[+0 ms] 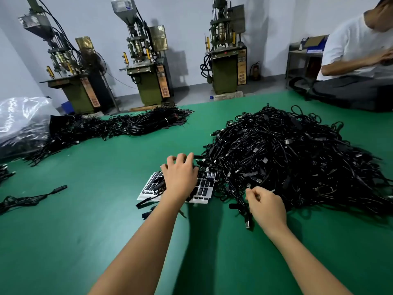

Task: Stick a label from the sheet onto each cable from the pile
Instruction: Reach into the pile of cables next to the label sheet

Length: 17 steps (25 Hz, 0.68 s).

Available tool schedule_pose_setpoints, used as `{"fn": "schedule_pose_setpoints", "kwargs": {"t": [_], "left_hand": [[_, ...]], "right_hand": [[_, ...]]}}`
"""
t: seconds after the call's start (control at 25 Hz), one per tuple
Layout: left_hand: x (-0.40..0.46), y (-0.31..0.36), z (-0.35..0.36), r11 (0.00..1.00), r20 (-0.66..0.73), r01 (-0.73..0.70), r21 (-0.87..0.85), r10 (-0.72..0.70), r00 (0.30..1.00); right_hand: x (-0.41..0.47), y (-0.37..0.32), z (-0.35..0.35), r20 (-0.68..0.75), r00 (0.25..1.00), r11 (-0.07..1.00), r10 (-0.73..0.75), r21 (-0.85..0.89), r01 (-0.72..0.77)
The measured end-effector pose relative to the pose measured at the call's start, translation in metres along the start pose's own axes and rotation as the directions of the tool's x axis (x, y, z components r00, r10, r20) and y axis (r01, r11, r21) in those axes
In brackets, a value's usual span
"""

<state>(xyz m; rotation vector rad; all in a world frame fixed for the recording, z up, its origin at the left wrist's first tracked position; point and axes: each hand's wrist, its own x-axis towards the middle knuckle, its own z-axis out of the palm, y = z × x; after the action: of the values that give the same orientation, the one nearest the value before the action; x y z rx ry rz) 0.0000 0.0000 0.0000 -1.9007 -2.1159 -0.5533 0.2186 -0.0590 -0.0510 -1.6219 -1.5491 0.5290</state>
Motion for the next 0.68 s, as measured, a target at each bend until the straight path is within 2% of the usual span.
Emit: {"fn": "schedule_pose_setpoints", "kwargs": {"t": [0.04, 0.12, 0.28, 0.4, 0.48, 0.52, 0.56, 0.6, 0.64, 0.68], "left_hand": [[0.004, 0.002, -0.001, 0.996, 0.086, -0.051, 0.071, 0.045, 0.995], [0.006, 0.006, -0.002, 0.957, 0.161, -0.181, 0.225, 0.146, 0.976], [0.008, 0.000, -0.006, 0.895, 0.111, -0.309, 0.322, 0.288, 0.951], [0.005, 0.002, -0.021, 0.961, -0.066, -0.229, 0.155, 0.241, 0.968], [-0.012, 0.008, -0.033, 0.982, -0.249, -0.117, -0.150, 0.078, 0.965], [-0.023, 0.011, -0.037, 0.933, -0.279, -0.065, -0.353, -0.039, 0.959], [-0.037, 0.015, -0.038, 0.832, -0.232, -0.001, -0.555, -0.154, 0.960], [-0.050, 0.020, -0.036, 0.671, -0.111, 0.085, -0.737, -0.244, 0.964], [-0.064, 0.025, -0.034, 0.451, 0.061, 0.192, -0.872, -0.288, 0.956], [-0.075, 0.031, -0.031, 0.207, 0.232, 0.296, -0.933, -0.284, 0.930]], "right_hand": [[0.000, -0.001, -0.001, 0.011, 1.000, 1.000, 0.009, 0.007, -0.009], [0.000, -0.002, -0.002, 0.013, 1.000, 1.000, 0.022, -0.003, -0.022], [-0.001, -0.003, -0.003, 0.024, 1.000, 1.000, 0.014, 0.001, -0.014], [-0.001, -0.002, -0.003, 0.019, 0.999, 0.999, 0.035, 0.009, -0.035], [-0.002, -0.004, -0.003, 0.014, 1.000, 0.999, 0.028, 0.021, -0.029], [-0.002, -0.005, -0.003, 0.004, 1.000, 0.999, 0.029, 0.035, -0.029], [-0.004, -0.005, -0.004, -0.009, 1.000, 0.998, 0.028, 0.056, -0.028], [-0.006, -0.006, -0.005, -0.029, 0.999, 0.997, 0.017, 0.076, -0.015], [-0.008, -0.007, -0.006, -0.060, 0.998, 0.996, -0.008, 0.088, 0.014], [-0.010, -0.008, -0.006, -0.108, 0.993, 0.995, -0.053, 0.080, 0.062]]}}
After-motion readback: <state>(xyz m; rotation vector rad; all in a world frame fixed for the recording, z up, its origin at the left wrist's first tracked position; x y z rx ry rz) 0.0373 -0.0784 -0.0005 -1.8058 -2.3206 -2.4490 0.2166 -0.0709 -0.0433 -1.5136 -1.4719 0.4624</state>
